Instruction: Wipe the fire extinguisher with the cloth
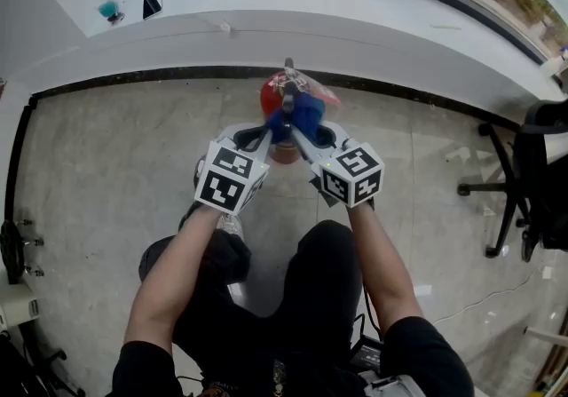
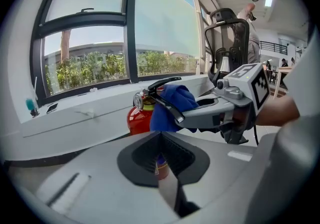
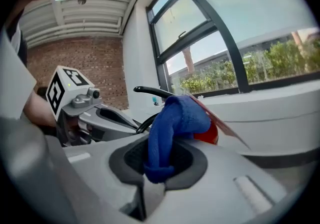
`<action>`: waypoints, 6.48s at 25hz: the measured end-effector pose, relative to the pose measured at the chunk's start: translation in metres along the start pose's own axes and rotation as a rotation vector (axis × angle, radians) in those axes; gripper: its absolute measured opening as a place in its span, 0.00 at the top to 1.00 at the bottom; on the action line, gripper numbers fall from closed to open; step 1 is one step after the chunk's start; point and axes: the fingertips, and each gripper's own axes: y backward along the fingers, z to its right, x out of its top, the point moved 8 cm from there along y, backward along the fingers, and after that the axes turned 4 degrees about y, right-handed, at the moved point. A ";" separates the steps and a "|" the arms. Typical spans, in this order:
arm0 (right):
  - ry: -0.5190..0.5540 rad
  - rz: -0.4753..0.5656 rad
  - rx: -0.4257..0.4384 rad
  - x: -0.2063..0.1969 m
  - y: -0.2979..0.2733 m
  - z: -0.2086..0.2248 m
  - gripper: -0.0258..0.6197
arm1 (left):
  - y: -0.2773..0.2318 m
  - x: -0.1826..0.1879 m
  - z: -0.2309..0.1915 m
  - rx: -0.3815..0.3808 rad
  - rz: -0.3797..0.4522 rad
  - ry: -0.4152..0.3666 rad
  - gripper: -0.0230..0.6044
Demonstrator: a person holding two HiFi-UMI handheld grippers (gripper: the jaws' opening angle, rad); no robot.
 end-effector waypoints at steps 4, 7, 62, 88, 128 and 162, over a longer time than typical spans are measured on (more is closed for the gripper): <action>-0.145 0.038 0.056 -0.006 0.001 0.002 0.88 | -0.006 -0.003 0.007 -0.099 -0.014 -0.107 0.64; -0.216 0.041 0.073 -0.007 0.002 0.001 0.88 | -0.013 -0.004 0.015 -0.118 -0.023 -0.188 0.55; 0.297 -0.216 -0.081 -0.007 0.046 -0.018 0.77 | -0.067 0.061 -0.105 -0.110 0.029 -0.142 0.89; 0.270 -0.190 -0.058 -0.022 0.076 -0.032 0.82 | -0.033 0.025 -0.064 -0.191 -0.019 -0.070 0.90; 0.062 -0.066 -0.387 -0.051 0.001 0.071 0.90 | -0.049 -0.024 0.020 -0.298 -0.151 -0.105 0.82; -0.144 -0.141 -0.230 -0.115 -0.008 0.074 0.91 | -0.071 -0.059 0.029 -0.275 -0.299 -0.050 0.84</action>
